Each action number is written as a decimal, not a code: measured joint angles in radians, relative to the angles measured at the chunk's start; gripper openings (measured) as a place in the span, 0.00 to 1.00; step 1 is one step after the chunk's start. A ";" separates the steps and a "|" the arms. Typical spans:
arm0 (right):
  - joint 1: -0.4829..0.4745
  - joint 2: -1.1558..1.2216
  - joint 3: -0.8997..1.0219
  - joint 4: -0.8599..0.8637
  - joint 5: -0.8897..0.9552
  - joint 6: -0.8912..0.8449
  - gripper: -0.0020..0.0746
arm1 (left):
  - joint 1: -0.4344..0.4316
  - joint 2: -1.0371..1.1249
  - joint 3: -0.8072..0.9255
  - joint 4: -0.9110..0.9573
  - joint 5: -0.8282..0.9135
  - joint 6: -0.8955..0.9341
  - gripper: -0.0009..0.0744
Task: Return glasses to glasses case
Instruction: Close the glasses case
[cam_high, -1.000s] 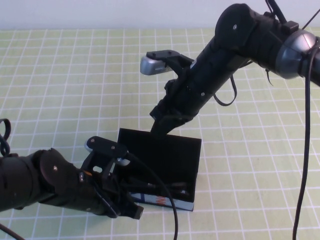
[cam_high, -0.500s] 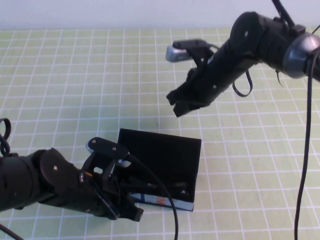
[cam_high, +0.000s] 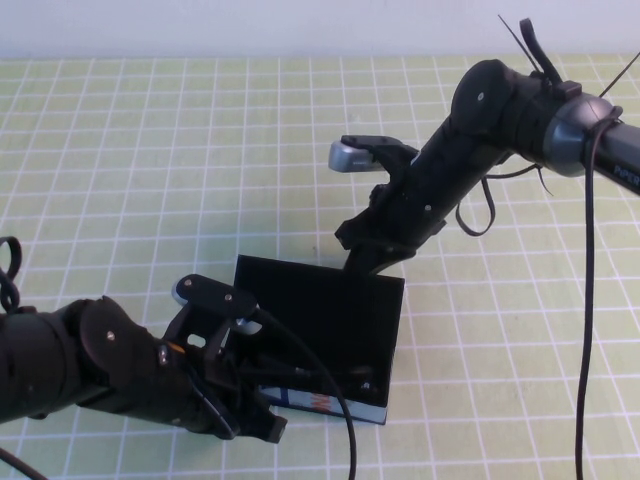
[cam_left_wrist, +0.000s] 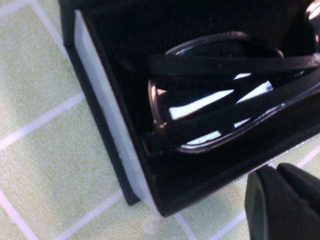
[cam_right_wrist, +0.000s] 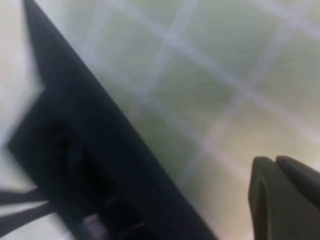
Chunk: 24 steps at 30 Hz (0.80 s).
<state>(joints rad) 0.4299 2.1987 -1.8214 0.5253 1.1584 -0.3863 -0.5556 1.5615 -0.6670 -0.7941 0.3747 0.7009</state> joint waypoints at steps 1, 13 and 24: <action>0.000 0.000 0.000 0.033 0.017 -0.027 0.00 | 0.000 0.000 0.000 0.000 0.000 0.001 0.01; 0.017 0.000 0.006 0.238 0.044 -0.145 0.00 | 0.000 0.000 0.000 0.000 0.000 0.001 0.01; 0.130 -0.031 0.092 0.189 0.044 -0.143 0.00 | 0.000 -0.004 -0.040 0.117 0.210 0.001 0.01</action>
<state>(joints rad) 0.5595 2.1674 -1.7296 0.7144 1.2022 -0.5295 -0.5556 1.5577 -0.7072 -0.6771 0.5849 0.7016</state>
